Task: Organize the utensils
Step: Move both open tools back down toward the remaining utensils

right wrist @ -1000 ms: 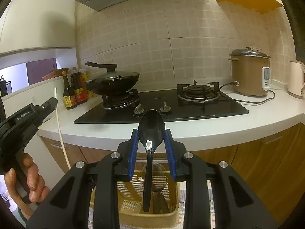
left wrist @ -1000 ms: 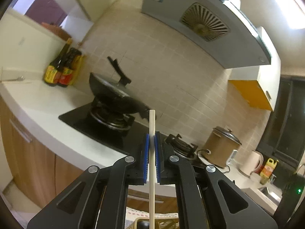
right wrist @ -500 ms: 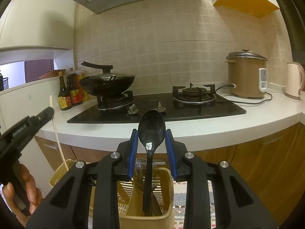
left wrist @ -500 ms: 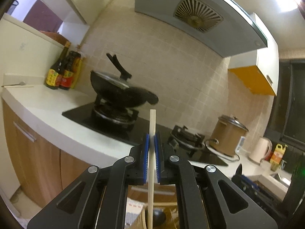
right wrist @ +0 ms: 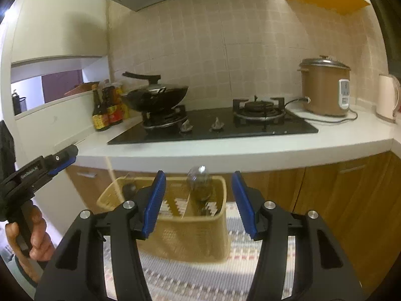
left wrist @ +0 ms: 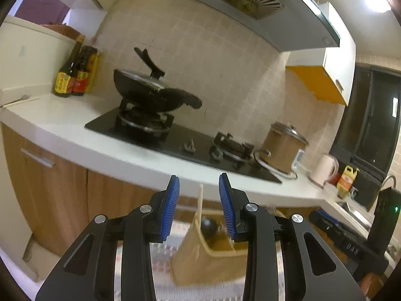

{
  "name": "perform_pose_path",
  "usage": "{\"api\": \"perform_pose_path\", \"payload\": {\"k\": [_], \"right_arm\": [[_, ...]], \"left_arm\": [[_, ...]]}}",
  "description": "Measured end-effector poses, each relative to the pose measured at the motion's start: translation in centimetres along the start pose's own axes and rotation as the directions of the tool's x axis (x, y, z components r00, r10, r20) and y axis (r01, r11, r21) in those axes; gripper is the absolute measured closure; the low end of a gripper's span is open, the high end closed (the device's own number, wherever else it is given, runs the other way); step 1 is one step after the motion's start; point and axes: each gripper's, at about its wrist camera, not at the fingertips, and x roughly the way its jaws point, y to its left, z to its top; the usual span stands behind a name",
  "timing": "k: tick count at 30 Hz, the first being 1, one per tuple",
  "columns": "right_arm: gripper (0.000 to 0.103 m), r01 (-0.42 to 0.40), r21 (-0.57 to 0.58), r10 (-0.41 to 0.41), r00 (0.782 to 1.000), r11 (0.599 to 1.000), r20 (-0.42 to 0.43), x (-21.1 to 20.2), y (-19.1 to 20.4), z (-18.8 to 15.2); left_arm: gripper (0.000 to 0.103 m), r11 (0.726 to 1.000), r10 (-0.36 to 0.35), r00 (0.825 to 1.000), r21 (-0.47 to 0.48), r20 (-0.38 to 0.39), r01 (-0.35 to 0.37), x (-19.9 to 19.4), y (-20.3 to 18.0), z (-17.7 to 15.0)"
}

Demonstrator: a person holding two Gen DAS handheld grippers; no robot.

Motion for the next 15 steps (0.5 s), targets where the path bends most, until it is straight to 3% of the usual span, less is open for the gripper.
{"api": "perform_pose_path", "payload": {"k": [6,10,13,15], "right_arm": [[0.052,0.02,-0.016,-0.022,0.983,1.0,-0.181,-2.5,1.4,0.0],[0.048,0.048,-0.021,-0.053,0.933,0.999,-0.355,-3.1,2.5,-0.7],[0.034,0.047,-0.047,-0.063,0.886,0.998,-0.46,-3.0,3.5,-2.3],[0.029,0.03,-0.047,-0.049,0.858,0.998,-0.512,-2.8,3.9,-3.6]], "left_arm": [[0.072,0.999,-0.035,0.983,-0.047,-0.179,0.027,-2.7,1.0,0.0],[0.072,0.999,-0.022,0.956,-0.042,-0.293,0.01,-4.1,1.2,-0.5],[0.072,1.0,-0.013,0.917,-0.019,-0.399,0.006,-5.1,1.3,-2.0],[0.072,1.0,0.015,0.882,0.012,-0.47,-0.01,-5.5,1.6,-4.2]]}}
